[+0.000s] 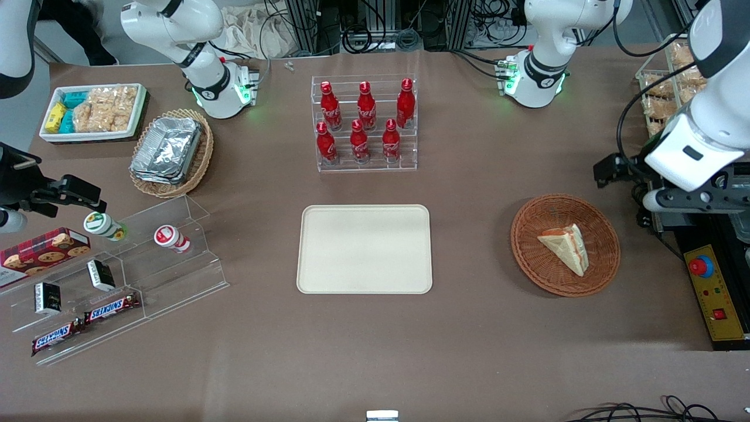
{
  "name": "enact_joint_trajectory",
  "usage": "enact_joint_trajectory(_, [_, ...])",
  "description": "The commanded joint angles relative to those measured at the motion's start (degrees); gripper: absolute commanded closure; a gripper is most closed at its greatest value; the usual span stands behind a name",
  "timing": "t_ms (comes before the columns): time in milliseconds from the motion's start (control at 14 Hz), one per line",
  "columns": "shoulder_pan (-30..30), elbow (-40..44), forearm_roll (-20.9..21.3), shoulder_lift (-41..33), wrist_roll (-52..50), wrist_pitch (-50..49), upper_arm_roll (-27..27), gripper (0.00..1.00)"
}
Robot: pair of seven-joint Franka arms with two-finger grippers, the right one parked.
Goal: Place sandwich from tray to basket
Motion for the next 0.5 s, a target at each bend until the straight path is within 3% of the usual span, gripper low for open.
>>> enact_joint_trajectory(0, [-0.89,-4.06,1.03,-3.88,1.98,-1.21,0.85,0.0])
enact_joint_trajectory(429, [-0.72,-6.44,0.59,-6.26,0.84,-0.77,0.76,0.0])
